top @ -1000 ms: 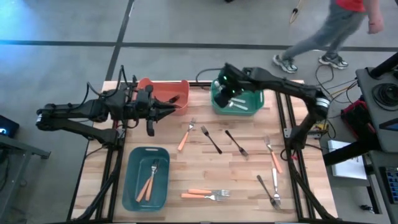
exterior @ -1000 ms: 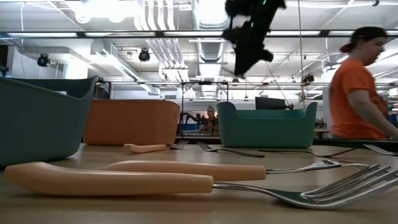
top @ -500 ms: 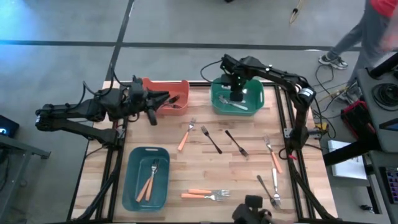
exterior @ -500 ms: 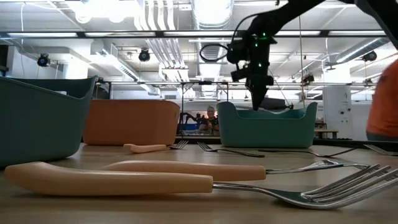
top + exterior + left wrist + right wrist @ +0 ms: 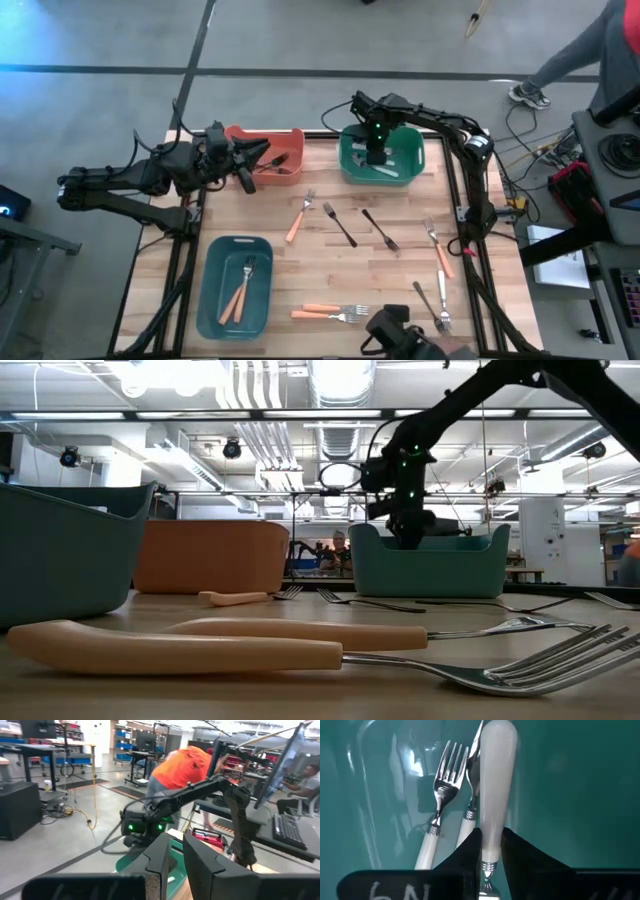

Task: Sort silverware by color (type)
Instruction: Put the white fork into the green bin

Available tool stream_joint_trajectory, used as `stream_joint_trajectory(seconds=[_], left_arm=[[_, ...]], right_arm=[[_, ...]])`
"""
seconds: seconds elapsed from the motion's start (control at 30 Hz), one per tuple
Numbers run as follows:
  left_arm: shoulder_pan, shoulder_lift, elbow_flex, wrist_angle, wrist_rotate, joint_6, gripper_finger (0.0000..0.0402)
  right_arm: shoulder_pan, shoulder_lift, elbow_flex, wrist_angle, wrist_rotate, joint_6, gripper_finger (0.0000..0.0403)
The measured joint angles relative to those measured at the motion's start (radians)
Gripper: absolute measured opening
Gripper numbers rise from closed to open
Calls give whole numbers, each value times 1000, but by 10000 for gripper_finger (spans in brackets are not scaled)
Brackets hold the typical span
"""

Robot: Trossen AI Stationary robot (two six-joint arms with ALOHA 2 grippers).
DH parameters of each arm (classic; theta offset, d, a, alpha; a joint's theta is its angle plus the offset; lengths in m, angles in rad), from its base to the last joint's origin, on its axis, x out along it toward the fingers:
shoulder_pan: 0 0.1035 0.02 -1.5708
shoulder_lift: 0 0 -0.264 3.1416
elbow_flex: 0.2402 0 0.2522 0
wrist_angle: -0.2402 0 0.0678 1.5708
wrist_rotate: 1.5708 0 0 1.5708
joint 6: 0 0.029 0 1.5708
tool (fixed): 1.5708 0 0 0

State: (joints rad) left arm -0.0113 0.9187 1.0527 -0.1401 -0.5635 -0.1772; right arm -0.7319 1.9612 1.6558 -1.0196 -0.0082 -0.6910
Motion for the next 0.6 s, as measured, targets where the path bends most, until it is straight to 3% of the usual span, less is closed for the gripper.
stream_joint_trajectory(seconds=[0.6], left_arm=[[0,16,0,36,-31,0,40]], right_arm=[[0,37,0,11,1,37,49]])
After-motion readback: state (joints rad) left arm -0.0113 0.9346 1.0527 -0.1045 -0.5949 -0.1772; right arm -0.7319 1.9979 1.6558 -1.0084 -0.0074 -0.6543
